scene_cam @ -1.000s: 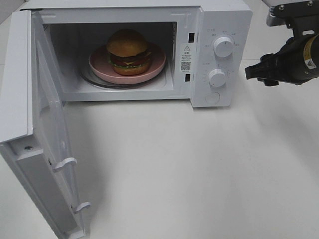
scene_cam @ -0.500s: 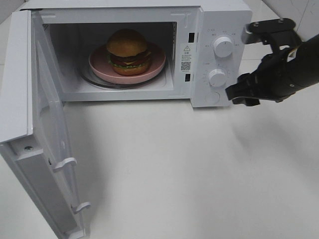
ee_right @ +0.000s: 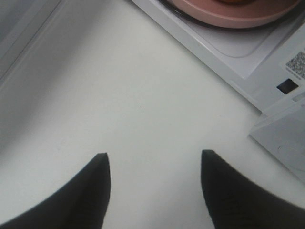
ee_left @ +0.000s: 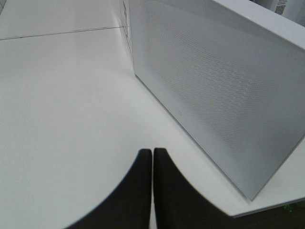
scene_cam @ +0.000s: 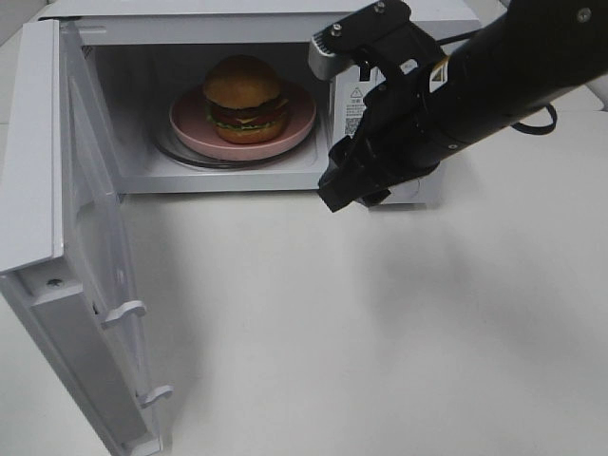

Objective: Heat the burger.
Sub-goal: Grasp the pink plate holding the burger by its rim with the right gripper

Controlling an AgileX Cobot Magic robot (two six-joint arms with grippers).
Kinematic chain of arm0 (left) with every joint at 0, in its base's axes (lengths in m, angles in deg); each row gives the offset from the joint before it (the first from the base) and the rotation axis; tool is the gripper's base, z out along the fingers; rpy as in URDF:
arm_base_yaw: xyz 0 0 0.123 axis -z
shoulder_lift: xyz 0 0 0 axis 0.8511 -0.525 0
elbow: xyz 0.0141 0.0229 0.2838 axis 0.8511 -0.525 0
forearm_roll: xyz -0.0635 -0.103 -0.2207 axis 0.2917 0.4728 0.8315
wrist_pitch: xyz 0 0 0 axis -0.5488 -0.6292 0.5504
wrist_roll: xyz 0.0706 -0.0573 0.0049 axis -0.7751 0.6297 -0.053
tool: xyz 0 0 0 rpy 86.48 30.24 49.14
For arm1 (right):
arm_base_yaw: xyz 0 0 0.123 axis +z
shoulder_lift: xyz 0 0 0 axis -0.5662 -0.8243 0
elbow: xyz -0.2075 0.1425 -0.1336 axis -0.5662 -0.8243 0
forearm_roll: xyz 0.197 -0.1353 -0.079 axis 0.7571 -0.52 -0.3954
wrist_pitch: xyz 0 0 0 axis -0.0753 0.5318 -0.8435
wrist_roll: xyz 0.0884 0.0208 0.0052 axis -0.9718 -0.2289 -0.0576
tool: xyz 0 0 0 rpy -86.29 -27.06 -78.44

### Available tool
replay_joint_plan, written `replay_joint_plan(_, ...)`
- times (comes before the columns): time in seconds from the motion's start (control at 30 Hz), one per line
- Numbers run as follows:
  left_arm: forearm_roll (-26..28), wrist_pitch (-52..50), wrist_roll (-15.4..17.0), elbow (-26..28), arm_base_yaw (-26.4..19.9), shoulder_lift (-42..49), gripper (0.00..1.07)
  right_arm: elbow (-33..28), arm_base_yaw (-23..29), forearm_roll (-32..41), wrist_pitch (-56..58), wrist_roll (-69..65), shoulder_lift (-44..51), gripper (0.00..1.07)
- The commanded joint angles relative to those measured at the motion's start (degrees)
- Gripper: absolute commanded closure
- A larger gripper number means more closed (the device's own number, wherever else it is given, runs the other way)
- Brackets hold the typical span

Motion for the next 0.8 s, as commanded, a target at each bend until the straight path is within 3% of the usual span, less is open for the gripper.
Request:
replay_joint_plan(0.03,0.2,-0.6,-0.2,-0.1,0.0,1.3,1.06,2.6,0.5,-0.1,3.7,0.7,-0.9,0.55)
replay_joint_plan(0.2,0.2,-0.6,-0.2,-0.1,0.0,1.3,1.06,9.4,0.5,3.3,13.4,3.2,-5.2,0.55)
replay_joint_plan(0.33,0.2,-0.6,-0.2,-0.1,0.0,1.3,1.06,14.4,0.5,11.8,19.0,11.5,-9.2,0.55)
replay_joint_plan(0.5,0.2,-0.6,-0.2,-0.1,0.0,1.3,1.06,17.4,0.5,17.5,20.3,16.3,-11.6,0.55)
replay_joint_plan(0.8,0.2,-0.6,-0.2,-0.1,0.0,1.3,1.06,20.5,0.6,20.2,15.8,22.7,-14.8,0.55)
